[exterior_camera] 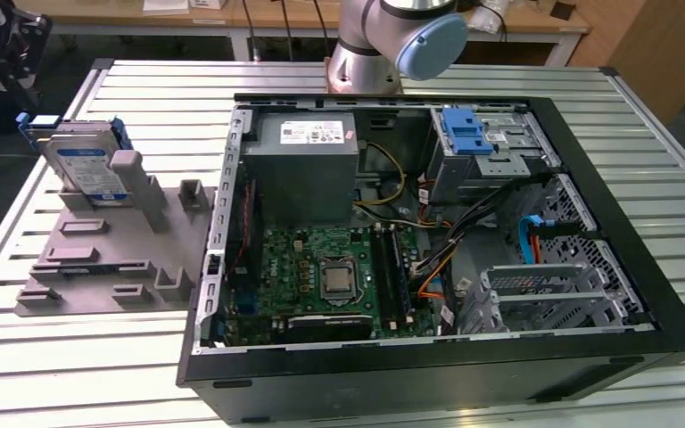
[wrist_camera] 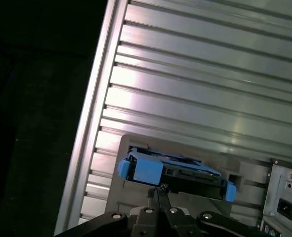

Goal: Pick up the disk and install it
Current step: 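Pick up the disk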

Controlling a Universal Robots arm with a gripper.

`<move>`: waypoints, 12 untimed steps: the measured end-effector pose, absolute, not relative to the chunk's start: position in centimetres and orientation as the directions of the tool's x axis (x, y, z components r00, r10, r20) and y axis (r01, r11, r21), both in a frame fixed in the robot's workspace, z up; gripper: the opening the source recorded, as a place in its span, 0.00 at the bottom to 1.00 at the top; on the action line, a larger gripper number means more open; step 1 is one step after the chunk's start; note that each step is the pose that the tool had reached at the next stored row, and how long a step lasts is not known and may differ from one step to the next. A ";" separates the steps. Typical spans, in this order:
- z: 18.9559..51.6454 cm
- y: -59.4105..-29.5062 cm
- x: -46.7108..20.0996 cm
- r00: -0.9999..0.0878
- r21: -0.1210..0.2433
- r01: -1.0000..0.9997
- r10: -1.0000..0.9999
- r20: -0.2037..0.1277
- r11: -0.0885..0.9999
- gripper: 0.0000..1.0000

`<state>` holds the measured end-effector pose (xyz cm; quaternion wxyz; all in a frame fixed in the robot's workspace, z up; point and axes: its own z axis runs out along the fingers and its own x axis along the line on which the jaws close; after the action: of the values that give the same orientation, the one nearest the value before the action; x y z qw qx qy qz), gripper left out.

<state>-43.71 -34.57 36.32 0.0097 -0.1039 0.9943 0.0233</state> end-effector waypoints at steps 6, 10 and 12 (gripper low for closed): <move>36.3 -34.6 -43.7 -0.956 0.044 -0.292 -0.291 -0.024 0.955 0.11; 36.3 -34.6 -43.7 -0.935 0.044 -0.354 -0.353 -0.024 0.934 0.11; 36.3 -34.6 -43.7 -0.923 0.044 -0.386 -0.385 -0.024 0.922 0.11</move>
<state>-43.72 -34.57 36.26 0.0075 -0.1966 0.9802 0.0241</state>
